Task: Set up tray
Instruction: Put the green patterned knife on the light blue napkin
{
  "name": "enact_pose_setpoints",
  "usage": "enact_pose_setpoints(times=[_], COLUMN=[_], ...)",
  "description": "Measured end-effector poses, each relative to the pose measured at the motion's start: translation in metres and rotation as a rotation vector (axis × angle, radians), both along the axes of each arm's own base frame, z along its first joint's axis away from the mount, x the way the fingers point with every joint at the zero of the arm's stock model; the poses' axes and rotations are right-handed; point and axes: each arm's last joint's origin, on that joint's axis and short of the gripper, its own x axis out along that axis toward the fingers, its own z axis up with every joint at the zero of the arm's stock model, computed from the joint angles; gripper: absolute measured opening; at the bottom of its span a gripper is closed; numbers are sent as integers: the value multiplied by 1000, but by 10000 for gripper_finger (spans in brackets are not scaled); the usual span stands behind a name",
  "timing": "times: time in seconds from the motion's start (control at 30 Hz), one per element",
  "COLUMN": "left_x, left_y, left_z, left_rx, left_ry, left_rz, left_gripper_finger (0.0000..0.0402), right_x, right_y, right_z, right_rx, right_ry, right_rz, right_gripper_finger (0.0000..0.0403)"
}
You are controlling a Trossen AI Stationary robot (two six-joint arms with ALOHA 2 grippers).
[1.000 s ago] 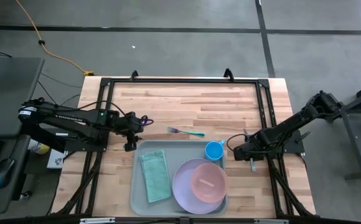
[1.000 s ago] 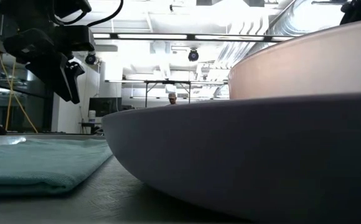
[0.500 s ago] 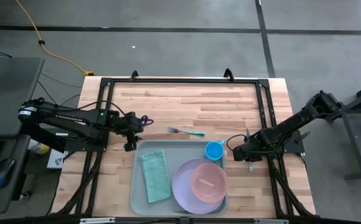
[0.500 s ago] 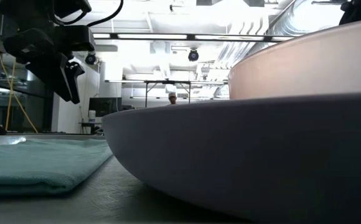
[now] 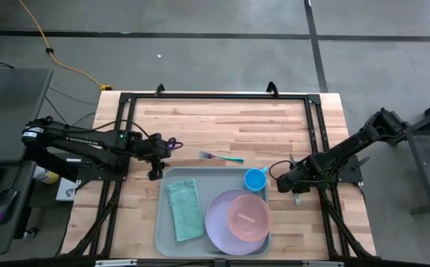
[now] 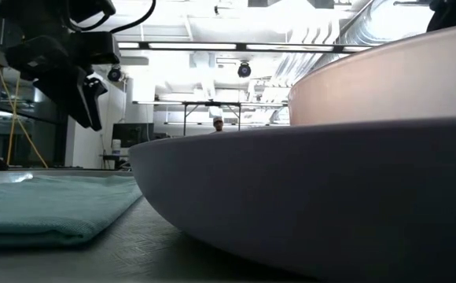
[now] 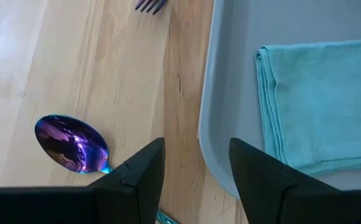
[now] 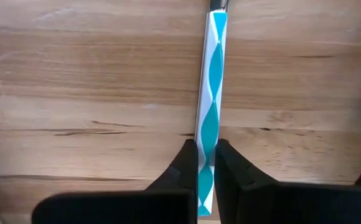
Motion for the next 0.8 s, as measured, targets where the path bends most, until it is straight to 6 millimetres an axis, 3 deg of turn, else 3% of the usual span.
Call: enact_pose_setpoints(times=[0.5,0.8], left_x=[2,3], left_y=[0,-1], left_z=[1,2], left_rx=[-14,-36], left_ry=[-21,-30], left_rz=[-8,-19], left_gripper_finger=[211,211], right_x=[14,20], right_y=[3,5], right_z=[19,53], right_rx=[-70,-135], right_ry=[-72,-5], right_rz=[28,63], right_gripper_finger=[1,0])
